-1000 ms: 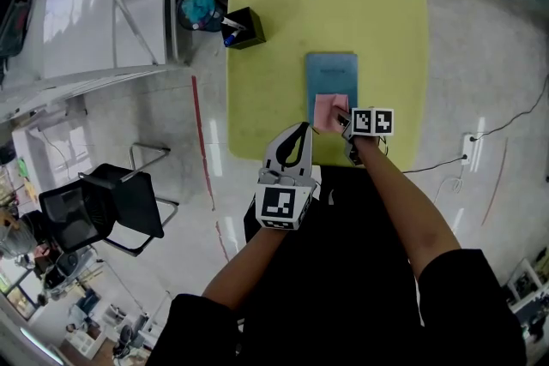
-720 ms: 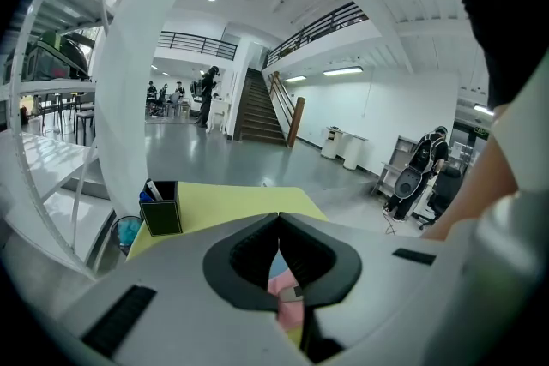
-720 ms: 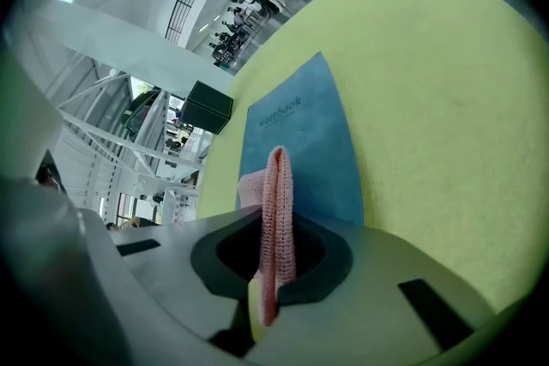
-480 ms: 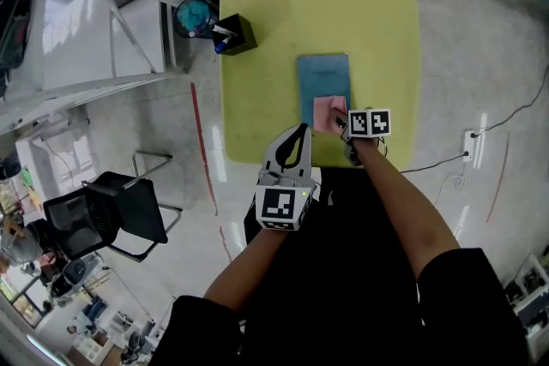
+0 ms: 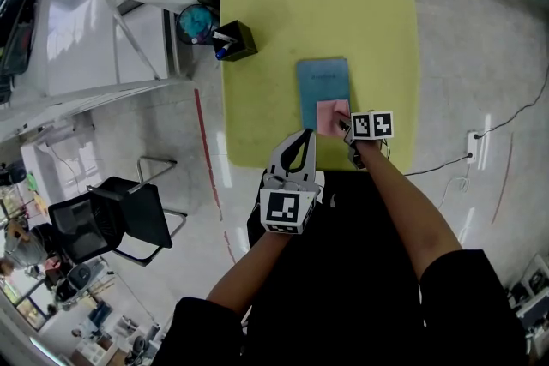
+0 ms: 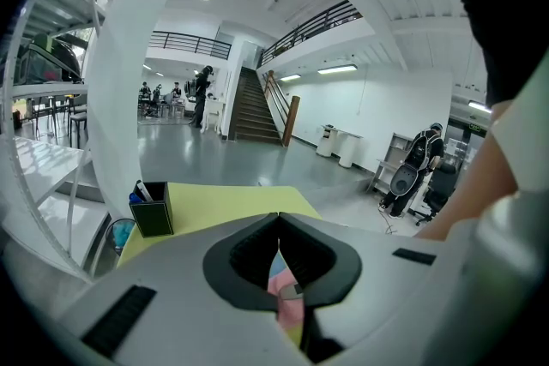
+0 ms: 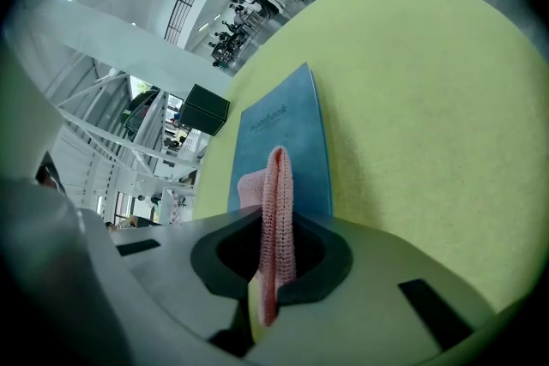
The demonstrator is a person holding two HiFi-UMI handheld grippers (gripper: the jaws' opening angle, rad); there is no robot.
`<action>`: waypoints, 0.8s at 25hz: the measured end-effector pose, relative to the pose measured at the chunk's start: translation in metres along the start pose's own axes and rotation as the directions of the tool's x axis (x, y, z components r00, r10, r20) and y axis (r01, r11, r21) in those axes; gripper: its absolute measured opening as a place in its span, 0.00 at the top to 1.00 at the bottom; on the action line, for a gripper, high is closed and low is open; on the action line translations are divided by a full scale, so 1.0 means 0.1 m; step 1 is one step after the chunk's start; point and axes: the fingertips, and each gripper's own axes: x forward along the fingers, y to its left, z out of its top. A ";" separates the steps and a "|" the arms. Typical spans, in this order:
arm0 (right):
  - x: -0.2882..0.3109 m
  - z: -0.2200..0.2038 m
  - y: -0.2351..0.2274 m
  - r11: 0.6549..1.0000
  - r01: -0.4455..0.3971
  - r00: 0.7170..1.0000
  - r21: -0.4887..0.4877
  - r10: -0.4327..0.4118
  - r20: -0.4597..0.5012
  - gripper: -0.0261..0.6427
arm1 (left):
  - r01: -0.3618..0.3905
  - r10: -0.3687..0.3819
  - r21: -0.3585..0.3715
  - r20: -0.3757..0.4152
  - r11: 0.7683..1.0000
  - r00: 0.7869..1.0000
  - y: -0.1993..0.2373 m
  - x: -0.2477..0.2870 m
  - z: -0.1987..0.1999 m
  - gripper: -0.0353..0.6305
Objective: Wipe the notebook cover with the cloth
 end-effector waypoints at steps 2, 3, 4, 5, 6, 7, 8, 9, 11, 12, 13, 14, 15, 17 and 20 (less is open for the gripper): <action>-0.02 0.00 -0.02 1.000 0.002 1.000 0.002 -0.002 -0.002 0.91 | 0.002 -0.002 0.004 0.006 1.000 1.000 -0.01 0.01 0.03 0.93; -0.03 0.01 -0.03 1.000 0.003 1.000 0.002 -0.003 -0.002 0.91 | 0.001 -0.001 0.006 0.008 1.000 1.000 -0.01 0.01 0.05 0.93; -0.04 0.01 -0.03 1.000 0.005 1.000 0.002 -0.005 -0.002 0.91 | 0.001 -0.001 0.007 0.011 1.000 1.000 0.00 0.01 0.06 0.93; -0.05 0.01 -0.03 1.000 0.006 1.000 0.001 -0.006 -0.001 0.91 | 0.000 0.000 0.008 0.012 1.000 1.000 0.01 0.01 0.08 0.93; -0.05 0.01 -0.04 1.000 0.006 1.000 0.002 -0.006 0.001 0.91 | -0.002 0.002 0.009 0.013 1.000 1.000 0.02 0.01 0.08 0.93; -0.06 0.01 -0.04 1.000 0.005 1.000 0.003 -0.005 0.001 0.91 | -0.005 0.004 0.009 0.014 1.000 1.000 0.03 0.00 0.09 0.93; -0.07 0.01 -0.05 1.000 0.005 1.000 0.004 -0.005 0.000 0.91 | -0.007 0.007 0.009 0.015 1.000 1.000 0.03 0.00 0.10 0.93; -0.08 0.01 -0.05 1.000 0.005 1.000 0.005 -0.005 -0.001 0.91 | -0.008 0.008 0.010 0.017 1.000 1.000 0.03 -0.01 0.11 0.93; -0.09 0.01 -0.07 1.000 0.007 1.000 0.008 -0.007 -0.006 0.91 | -0.010 0.010 0.013 0.019 1.000 1.000 0.02 -0.01 0.13 0.93; -0.09 0.01 -0.08 1.000 0.008 1.000 0.010 -0.008 -0.009 0.91 | -0.011 0.011 0.014 0.020 1.000 1.000 0.02 -0.02 0.13 0.93; -0.10 0.00 -0.08 1.000 0.009 1.000 0.013 -0.008 -0.012 0.91 | -0.013 0.013 0.014 0.021 1.000 1.000 0.03 -0.02 0.14 0.93; -0.09 0.00 -0.09 1.000 0.009 1.000 0.013 -0.009 -0.015 0.91 | -0.015 0.015 0.014 0.021 1.000 1.000 0.03 -0.03 0.14 0.93; -0.09 0.00 -0.09 1.000 0.010 1.000 0.012 -0.010 -0.017 0.91 | -0.018 0.018 0.014 0.021 1.000 1.000 0.04 -0.03 0.14 0.93; -0.10 0.01 -0.10 1.000 0.012 1.000 0.006 -0.012 -0.017 0.91 | -0.023 0.022 0.014 0.022 1.000 1.000 0.05 -0.04 0.15 0.93; -0.15 0.02 -0.13 1.000 0.016 1.000 0.007 -0.016 -0.009 0.91 | -0.026 0.025 0.013 0.025 1.000 0.999 0.05 -0.07 0.17 0.93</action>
